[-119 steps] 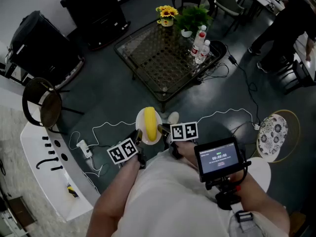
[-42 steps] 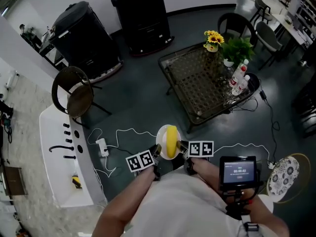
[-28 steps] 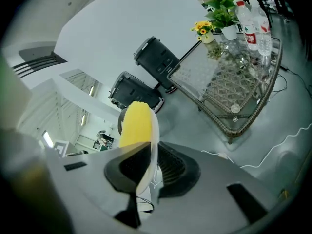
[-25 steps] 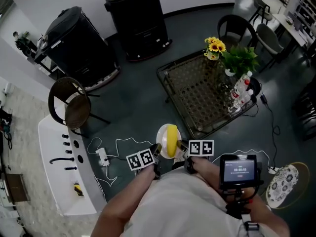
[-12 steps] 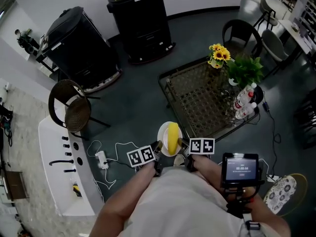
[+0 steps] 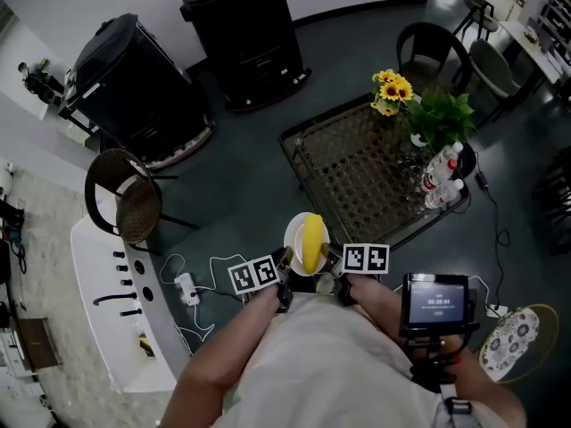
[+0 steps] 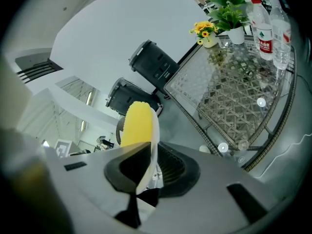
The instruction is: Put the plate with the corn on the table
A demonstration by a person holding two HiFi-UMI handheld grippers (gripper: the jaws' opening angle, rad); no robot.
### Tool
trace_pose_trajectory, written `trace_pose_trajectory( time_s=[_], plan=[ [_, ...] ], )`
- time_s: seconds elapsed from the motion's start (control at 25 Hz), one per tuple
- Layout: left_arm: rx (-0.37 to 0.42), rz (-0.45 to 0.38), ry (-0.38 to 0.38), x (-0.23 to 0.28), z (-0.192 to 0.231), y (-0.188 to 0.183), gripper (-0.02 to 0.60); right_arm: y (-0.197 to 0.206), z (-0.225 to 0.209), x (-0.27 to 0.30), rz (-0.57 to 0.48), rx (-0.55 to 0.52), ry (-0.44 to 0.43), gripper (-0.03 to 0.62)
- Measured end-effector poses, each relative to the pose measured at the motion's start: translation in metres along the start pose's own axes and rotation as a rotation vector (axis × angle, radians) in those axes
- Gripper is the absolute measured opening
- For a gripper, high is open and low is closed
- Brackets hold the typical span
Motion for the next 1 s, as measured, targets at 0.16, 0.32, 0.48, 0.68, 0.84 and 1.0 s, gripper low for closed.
trace_pose_trajectory(
  time_s=[0.16, 0.32, 0.48, 0.68, 0.84, 1.0],
  plan=[
    [0.006, 0.03, 0.011, 0.014, -0.002, -0.003, 0.044, -0.007, -0.009, 0.001, -0.016, 0.026, 0.018, 0.049],
    [0.018, 0.064, 0.03, 0.035, -0.003, -0.012, 0.044, -0.019, -0.02, 0.008, -0.035, 0.046, 0.036, 0.049],
    [0.045, 0.098, 0.049, 0.055, -0.007, -0.022, 0.044, -0.033, -0.031, 0.013, -0.054, 0.071, 0.057, 0.049],
    [0.062, 0.125, 0.046, 0.075, -0.003, -0.037, 0.044, -0.047, -0.037, 0.029, -0.057, 0.087, 0.06, 0.049],
    [0.084, 0.144, 0.057, 0.088, -0.001, -0.045, 0.045, -0.053, -0.044, 0.038, -0.057, 0.103, 0.069, 0.049],
    [0.098, 0.154, 0.067, 0.103, 0.003, -0.052, 0.044, -0.061, -0.053, 0.048, -0.059, 0.103, 0.076, 0.049]
  ],
)
Point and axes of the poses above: the fingertips, and each gripper's own axes: x forward along the fingers, z to its left, y out of its underside, the point moved 4 cm from there along -x, backward along the fingers, and after that the axes turned 7 degrees about -z, right-handed, at the moved point
